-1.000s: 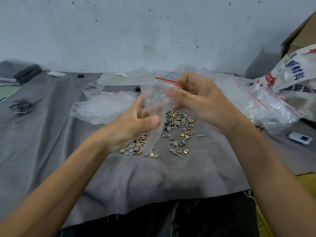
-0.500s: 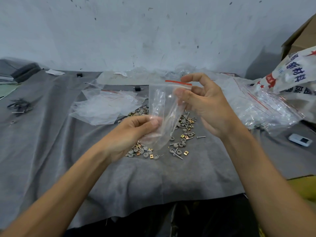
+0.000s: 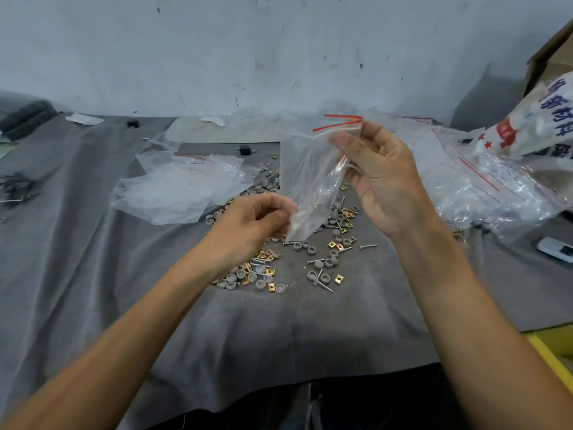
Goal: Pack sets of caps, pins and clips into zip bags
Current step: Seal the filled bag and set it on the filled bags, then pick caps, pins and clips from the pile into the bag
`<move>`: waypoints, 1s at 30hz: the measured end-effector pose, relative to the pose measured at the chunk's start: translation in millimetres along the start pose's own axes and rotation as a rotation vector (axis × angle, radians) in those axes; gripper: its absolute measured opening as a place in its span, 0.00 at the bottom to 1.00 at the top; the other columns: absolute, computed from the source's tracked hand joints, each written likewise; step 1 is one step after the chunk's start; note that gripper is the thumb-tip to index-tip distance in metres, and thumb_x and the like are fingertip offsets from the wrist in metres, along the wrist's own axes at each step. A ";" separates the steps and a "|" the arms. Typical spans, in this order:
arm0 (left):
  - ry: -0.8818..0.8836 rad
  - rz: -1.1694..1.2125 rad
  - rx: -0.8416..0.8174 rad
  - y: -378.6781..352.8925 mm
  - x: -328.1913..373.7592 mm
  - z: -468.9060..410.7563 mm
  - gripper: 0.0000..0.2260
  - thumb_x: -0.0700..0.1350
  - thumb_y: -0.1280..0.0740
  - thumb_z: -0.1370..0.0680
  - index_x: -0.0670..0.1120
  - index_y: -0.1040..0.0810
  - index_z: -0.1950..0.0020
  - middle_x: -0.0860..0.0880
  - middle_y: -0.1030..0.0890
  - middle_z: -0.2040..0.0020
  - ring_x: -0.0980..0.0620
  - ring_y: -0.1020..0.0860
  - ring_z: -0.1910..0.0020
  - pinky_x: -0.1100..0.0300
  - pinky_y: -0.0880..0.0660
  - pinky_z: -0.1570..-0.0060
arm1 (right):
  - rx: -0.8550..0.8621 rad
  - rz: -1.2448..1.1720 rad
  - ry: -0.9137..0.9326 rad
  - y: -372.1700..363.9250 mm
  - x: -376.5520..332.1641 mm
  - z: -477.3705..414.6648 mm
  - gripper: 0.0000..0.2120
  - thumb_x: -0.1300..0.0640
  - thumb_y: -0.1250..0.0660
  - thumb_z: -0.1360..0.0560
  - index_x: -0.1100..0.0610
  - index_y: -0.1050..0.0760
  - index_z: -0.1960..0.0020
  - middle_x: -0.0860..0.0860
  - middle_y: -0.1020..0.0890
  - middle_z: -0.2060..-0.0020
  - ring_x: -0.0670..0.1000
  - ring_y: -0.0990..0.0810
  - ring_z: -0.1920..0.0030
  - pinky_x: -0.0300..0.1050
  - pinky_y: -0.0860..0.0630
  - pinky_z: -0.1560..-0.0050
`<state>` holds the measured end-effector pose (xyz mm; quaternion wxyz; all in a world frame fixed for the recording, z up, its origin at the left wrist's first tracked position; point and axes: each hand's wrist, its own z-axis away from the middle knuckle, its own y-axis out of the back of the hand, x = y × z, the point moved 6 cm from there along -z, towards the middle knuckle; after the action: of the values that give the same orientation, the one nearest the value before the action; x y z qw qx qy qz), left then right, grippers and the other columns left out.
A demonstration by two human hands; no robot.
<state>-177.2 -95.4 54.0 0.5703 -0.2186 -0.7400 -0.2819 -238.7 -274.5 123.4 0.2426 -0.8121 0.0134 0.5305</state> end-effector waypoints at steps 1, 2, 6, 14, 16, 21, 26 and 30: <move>-0.012 -0.018 0.004 1.2 0.1 -4.0 0.09 0.39 0.35 0.17 0.52 0.17 0.47 0.53 0.15 0.56 0.57 0.18 0.56 0.64 0.22 0.52 | 0.010 0.028 0.018 2.1 -1.3 -4.0 0.21 0.65 0.28 0.24 0.67 0.27 0.33 0.57 0.16 0.49 0.51 0.17 0.56 0.45 0.20 0.59; -0.019 -0.039 0.006 3.8 -1.5 -7.9 0.10 0.41 0.34 0.17 0.55 0.18 0.44 0.54 0.15 0.52 0.58 0.18 0.52 0.63 0.22 0.50 | 0.018 0.053 0.042 5.0 -3.6 -7.8 0.21 0.64 0.28 0.24 0.66 0.26 0.33 0.56 0.16 0.49 0.51 0.18 0.57 0.44 0.22 0.60; -0.044 -0.303 0.206 39.4 -21.1 -9.3 0.09 0.44 0.34 0.17 0.57 0.20 0.42 0.58 0.16 0.47 0.63 0.19 0.48 0.65 0.23 0.50 | -0.026 0.130 0.133 23.2 -6.4 -15.6 0.15 0.61 0.27 0.26 0.56 0.20 0.40 0.49 0.13 0.54 0.46 0.16 0.55 0.39 0.21 0.56; 0.035 -0.607 0.272 81.2 -91.5 -27.5 0.06 0.48 0.34 0.18 0.55 0.19 0.43 0.60 0.20 0.57 0.61 0.21 0.62 0.61 0.21 0.64 | -0.030 0.554 0.242 51.5 54.4 -36.2 0.13 0.63 0.32 0.20 0.46 0.18 0.45 0.43 0.13 0.53 0.45 0.15 0.48 0.41 0.19 0.44; -0.046 -0.816 0.253 74.1 -92.9 -44.4 0.06 0.50 0.35 0.18 0.55 0.20 0.43 0.62 0.21 0.53 0.62 0.23 0.57 0.58 0.24 0.55 | -0.019 0.601 0.244 54.6 73.2 -39.0 0.12 0.63 0.33 0.19 0.46 0.20 0.45 0.42 0.13 0.53 0.45 0.15 0.48 0.40 0.20 0.43; -0.116 -0.982 -0.004 32.6 -95.3 -85.5 0.14 0.60 0.35 0.21 0.54 0.21 0.41 0.58 0.23 0.51 0.56 0.27 0.48 0.53 0.27 0.46 | 0.000 0.605 0.221 57.8 93.8 -41.7 0.11 0.62 0.32 0.19 0.46 0.20 0.47 0.42 0.13 0.55 0.44 0.15 0.49 0.37 0.21 0.46; -0.106 -1.054 -0.106 12.7 -102.5 -83.9 0.26 0.66 0.36 0.22 0.56 0.26 0.29 0.55 0.26 0.38 0.53 0.29 0.38 0.57 0.33 0.38 | -0.008 0.626 0.183 55.9 96.8 -50.2 0.10 0.62 0.32 0.19 0.47 0.19 0.46 0.42 0.13 0.56 0.43 0.15 0.50 0.33 0.22 0.52; -0.123 -1.052 -0.122 14.9 -101.6 -70.2 0.18 0.62 0.33 0.22 0.57 0.25 0.35 0.58 0.25 0.42 0.55 0.29 0.41 0.56 0.32 0.38 | 0.068 0.595 0.210 59.7 94.2 -45.3 0.10 0.61 0.33 0.19 0.47 0.19 0.47 0.40 0.13 0.57 0.39 0.15 0.53 0.31 0.23 0.55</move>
<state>-91.1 -131.3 -28.4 0.2940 0.1329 -0.7639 -0.5590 -175.5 -323.5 33.4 0.1011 -0.8144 0.2930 0.4907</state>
